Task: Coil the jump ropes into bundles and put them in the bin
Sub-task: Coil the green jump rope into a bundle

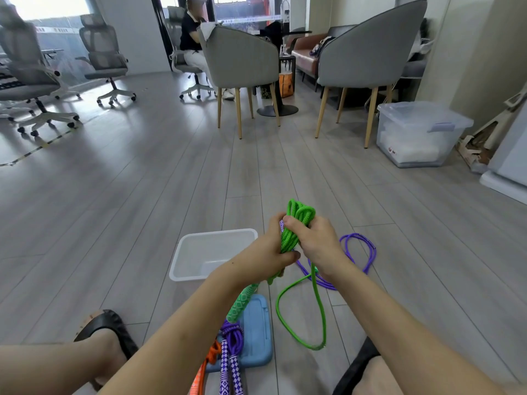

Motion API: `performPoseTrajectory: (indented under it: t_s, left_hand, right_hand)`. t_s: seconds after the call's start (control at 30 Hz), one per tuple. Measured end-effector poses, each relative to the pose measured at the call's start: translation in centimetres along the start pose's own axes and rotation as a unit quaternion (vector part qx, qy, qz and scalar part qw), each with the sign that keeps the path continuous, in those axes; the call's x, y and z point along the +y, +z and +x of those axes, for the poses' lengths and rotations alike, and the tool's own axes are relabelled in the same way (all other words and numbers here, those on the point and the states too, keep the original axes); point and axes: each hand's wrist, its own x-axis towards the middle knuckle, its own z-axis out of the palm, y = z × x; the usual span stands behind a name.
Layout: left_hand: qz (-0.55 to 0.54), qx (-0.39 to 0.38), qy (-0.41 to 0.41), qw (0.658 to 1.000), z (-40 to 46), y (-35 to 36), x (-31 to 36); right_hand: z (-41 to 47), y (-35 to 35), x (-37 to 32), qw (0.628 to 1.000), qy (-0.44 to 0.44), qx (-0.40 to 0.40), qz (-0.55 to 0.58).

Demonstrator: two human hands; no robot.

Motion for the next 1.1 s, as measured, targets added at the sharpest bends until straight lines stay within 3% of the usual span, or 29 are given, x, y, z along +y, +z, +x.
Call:
performPoseTrajectory:
  t_s: [0.23, 0.43, 0.63, 0.87, 1.1]
  left_hand:
    - [-0.153, -0.053, -0.057, 0.985, -0.6, -0.6, 0.3]
    - [-0.176, -0.025, -0.016, 0.984, -0.6, -0.9, -0.1]
    - [-0.103, 0.034, 0.058, 0.992, -0.3, -0.4, -0.4]
    - [0.125, 0.12, 0.173, 0.97, -0.2, -0.9, -0.2]
    - [0.098, 0.156, 0.173, 0.968, -0.4, -0.9, -0.1]
  right_hand:
    - [0.8, -1.2, 0.1, 0.999, -0.004, 0.047, 0.026]
    - [1.3, -1.4, 0.6, 0.994, 0.006, 0.07, 0.083]
    - [1.4, -1.7, -0.4, 0.988, 0.028, 0.068, 0.134]
    - [1.4, -1.8, -0.8, 0.978, 0.038, 0.05, 0.198]
    - [1.3, -1.6, -1.0, 0.971, 0.052, 0.042, 0.228]
